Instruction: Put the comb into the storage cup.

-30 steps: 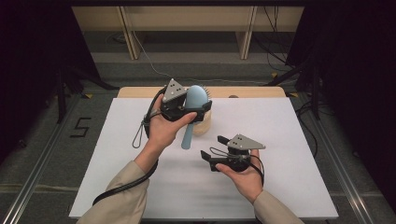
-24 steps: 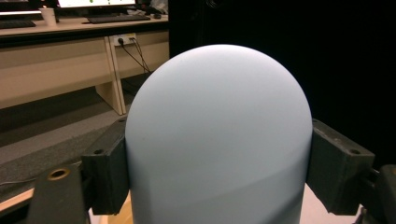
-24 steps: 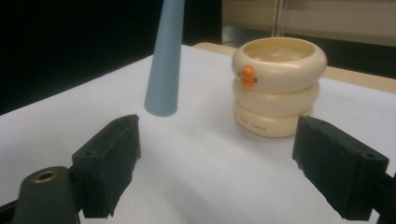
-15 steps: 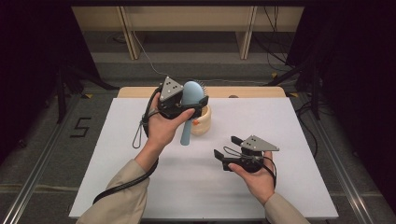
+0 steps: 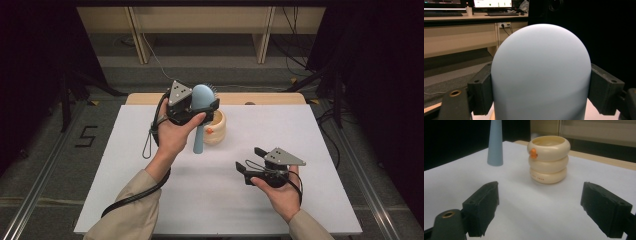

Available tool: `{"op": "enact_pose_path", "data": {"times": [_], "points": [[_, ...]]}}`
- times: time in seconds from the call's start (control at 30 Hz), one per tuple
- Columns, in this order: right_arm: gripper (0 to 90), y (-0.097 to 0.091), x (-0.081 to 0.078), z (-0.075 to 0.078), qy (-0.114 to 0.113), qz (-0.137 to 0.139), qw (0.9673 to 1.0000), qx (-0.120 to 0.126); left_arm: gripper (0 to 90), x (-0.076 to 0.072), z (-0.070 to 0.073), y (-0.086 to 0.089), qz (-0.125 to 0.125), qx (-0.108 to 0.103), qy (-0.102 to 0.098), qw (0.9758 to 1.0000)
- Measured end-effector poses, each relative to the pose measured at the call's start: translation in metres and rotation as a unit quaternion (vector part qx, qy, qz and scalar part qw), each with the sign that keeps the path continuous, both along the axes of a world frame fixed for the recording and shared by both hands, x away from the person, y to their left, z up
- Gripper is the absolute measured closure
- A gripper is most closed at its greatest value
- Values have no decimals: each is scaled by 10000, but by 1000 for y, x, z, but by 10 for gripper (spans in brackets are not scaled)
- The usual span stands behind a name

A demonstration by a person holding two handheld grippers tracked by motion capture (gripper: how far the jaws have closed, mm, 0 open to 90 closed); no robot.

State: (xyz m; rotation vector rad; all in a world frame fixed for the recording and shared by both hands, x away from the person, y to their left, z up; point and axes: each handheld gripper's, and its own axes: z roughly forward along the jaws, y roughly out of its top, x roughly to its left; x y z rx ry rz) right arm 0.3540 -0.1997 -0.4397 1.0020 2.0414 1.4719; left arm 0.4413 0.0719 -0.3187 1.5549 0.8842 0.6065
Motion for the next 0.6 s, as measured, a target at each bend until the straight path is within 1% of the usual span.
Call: {"op": "enact_pose_path", "data": {"times": [0.13, 0.43, 0.6], "points": [[159, -4, -1, -1, 0, -55, 10000, -16, 198, 1, 1, 2, 83, -3, -16, 10000], [159, -14, -3, -2, 5, -163, 9999, -42, 198, 5, 0, 3, 149, -50, -7, 9999], [158, -17, -5, -3, -11, -186, 9998, -94, 197, 7, 1, 4, 210, -59, -46, 9998]]}}
